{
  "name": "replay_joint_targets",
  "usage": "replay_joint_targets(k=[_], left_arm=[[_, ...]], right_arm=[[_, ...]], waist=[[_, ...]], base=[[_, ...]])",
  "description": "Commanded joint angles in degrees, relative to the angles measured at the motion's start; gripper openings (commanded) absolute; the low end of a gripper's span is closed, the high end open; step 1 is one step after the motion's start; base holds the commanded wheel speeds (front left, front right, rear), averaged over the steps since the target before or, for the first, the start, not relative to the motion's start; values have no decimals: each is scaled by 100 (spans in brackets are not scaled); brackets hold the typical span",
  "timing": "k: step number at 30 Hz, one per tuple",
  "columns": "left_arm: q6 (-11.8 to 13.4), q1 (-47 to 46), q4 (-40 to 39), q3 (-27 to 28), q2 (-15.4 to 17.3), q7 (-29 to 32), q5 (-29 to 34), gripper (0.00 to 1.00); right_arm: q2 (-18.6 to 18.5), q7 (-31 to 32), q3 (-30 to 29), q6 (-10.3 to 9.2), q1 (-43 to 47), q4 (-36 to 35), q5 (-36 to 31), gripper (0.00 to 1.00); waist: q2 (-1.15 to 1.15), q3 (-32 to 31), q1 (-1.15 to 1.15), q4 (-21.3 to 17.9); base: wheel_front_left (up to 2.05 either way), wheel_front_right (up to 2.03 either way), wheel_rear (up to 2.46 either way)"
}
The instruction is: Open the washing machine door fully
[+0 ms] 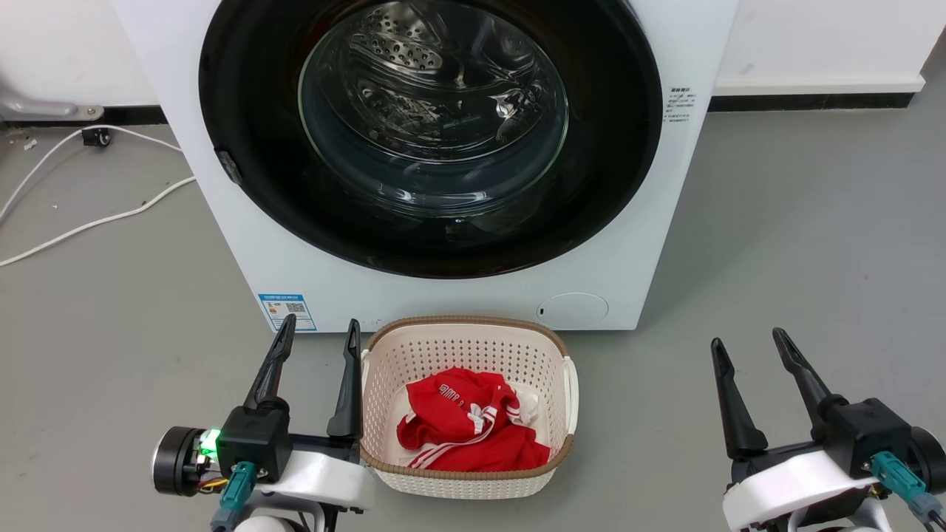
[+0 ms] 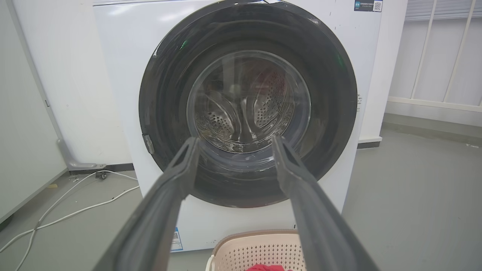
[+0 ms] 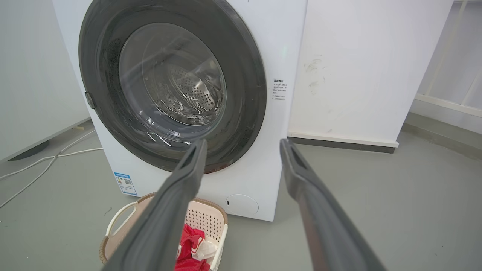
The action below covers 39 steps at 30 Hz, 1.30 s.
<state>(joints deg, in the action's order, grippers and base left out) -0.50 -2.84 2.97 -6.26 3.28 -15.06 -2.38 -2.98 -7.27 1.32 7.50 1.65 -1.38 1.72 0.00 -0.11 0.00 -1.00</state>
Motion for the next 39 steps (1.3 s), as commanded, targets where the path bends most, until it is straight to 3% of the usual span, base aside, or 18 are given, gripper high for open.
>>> replay_joint_targets(k=[1,2,3,4,6,13,20,26,29,30,39], left_arm=[[6,27,13,16,-3,-17,-21,100],[3,27,17,18,-4,-16,-20,100],[1,29,18,20,-5,-17,-22,100],[-1,30,21,22,-7,-17,-22,100],[-6,28,27,22,-10,-17,-20,100],[-8,15,43,22,-17,-17,-13,100],[-17,19,56,26,-22,-17,-42,100],[17,42,45,41,-28,-16,-74,100],[11,10,31,47,-31,-16,-109,100],[36,-28,-5,72,-33,-16,-122,100],[15,-262,-128,101,-36,-16,-81,100]], right_arm=[[19,-30,-2,-2,14,16,37,100],[19,-26,-2,-2,13,28,56,100],[19,-11,6,-2,15,41,84,92],[19,-4,15,-2,14,49,98,47],[19,3,21,-2,10,68,142,0],[19,-112,45,-2,-5,100,789,0],[18,-588,97,-2,-15,251,4093,0],[16,-778,212,-1,-269,80,7733,0],[15,-780,92,-1,-417,4,8811,0],[13,-786,-140,-1,-733,81,9436,0],[-652,-653,-434,-1,-2458,1330,10065,0]], waist=[[0,0,0,-2],[0,-1,0,-2],[0,-2,0,-3],[0,-2,0,-4],[0,0,0,-3],[0,-3,0,2],[0,-31,0,28],[0,-19,0,-10],[0,2,0,-18],[0,68,0,-54],[0,471,0,-63]], base=[[0,0,0],[0,0,0],[0,0,0],[0,0,0],[0,0,0],[0,0,0],[0,0,0],[0,0,0],[0,0,0],[0,0,0],[0,0,0]])
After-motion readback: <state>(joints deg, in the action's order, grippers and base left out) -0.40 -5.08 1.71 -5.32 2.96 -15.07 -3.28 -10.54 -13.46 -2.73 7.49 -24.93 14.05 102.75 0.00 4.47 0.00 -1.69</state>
